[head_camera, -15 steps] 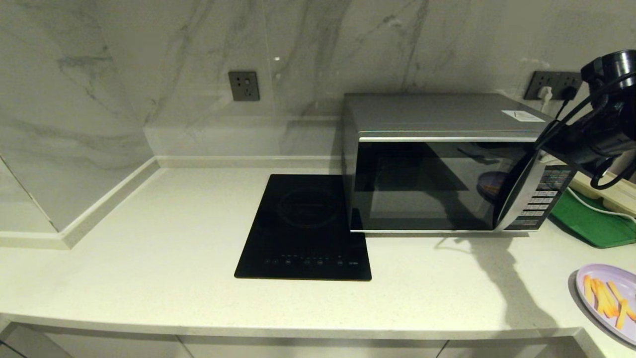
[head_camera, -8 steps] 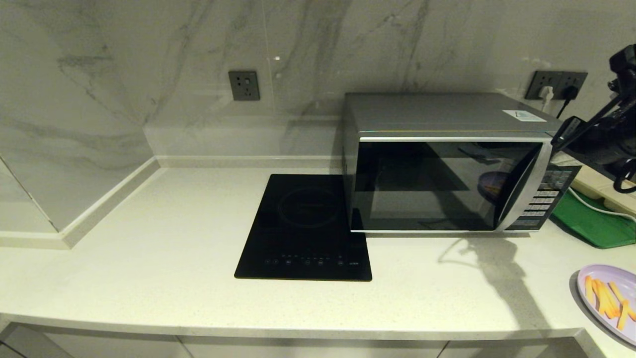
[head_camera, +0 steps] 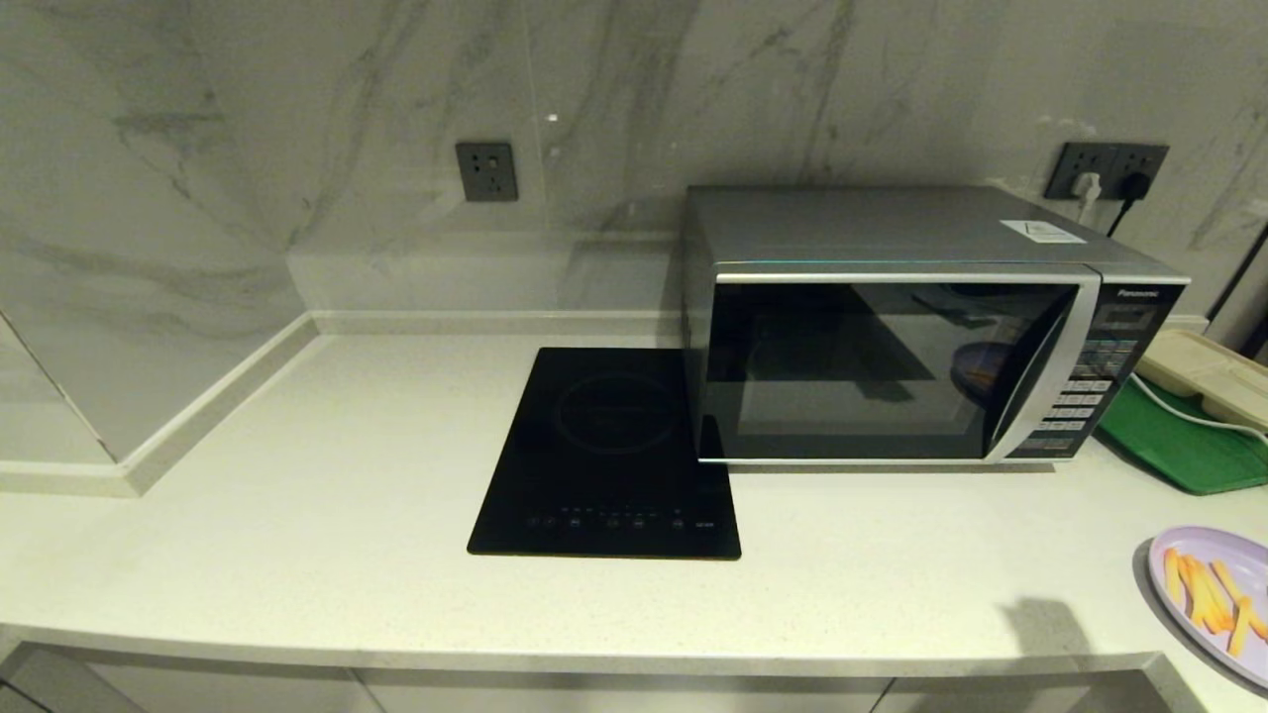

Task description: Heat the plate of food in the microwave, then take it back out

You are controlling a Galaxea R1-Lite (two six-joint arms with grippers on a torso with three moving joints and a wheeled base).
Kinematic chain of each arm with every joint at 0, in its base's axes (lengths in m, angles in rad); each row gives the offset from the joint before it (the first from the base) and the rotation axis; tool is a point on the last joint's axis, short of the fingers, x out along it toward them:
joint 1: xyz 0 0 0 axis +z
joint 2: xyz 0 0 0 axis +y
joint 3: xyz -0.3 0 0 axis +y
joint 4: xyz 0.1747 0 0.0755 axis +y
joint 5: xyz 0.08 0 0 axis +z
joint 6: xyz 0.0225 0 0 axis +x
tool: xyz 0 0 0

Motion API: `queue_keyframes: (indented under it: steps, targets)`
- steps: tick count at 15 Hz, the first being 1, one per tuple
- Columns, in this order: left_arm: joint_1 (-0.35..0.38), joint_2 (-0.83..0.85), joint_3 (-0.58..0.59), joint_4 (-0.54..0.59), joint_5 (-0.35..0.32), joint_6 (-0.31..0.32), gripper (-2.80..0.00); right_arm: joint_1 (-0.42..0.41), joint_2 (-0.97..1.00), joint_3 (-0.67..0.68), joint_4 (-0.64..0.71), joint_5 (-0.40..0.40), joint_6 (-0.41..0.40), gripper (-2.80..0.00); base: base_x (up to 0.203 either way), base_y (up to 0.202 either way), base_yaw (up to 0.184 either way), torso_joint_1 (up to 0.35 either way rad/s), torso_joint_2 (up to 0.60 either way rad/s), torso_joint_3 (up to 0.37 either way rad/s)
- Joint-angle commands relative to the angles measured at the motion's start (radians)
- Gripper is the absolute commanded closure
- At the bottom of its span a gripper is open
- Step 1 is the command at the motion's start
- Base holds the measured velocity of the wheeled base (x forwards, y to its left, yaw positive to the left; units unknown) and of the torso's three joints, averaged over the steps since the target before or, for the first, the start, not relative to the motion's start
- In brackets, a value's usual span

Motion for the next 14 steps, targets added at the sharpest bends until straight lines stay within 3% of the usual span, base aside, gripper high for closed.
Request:
queue_keyframes:
  steps: [1,5,9,10,11,14]
  targets:
    - [0.000,0.000,0.000,-0.001,0.000,-0.001,0.00,0.004,-0.355,0.095,0.079,0.032,-0.063,0.00,0.000,0.000,0.000,0.000,0.00,0.000]
    - [0.000,0.000,0.000,-0.001,0.000,-0.001,0.00,0.008,-0.756,0.270,0.178,0.060,-0.244,0.00,0.000,0.000,0.000,0.000,0.00,0.000]
    - [0.000,0.000,0.000,-0.001,0.000,-0.001,0.00,0.050,-1.065,0.442,0.240,0.072,-0.333,0.00,0.000,0.000,0.000,0.000,0.00,0.000]
    - [0.000,0.000,0.000,-0.001,0.000,-0.001,0.00,0.054,-1.110,0.481,0.233,0.061,-0.329,0.00,0.000,0.000,0.000,0.000,0.00,0.000]
    - [0.000,0.000,0.000,-0.001,0.000,-0.001,0.00,0.057,-1.122,0.514,0.175,0.017,-0.274,0.00,0.000,0.000,0.000,0.000,0.00,0.000]
    - [0.000,0.000,0.000,-0.001,0.000,-0.001,0.00,0.059,-1.120,0.788,-0.157,-0.117,-0.163,0.00,0.000,0.000,0.000,0.000,0.00,0.000]
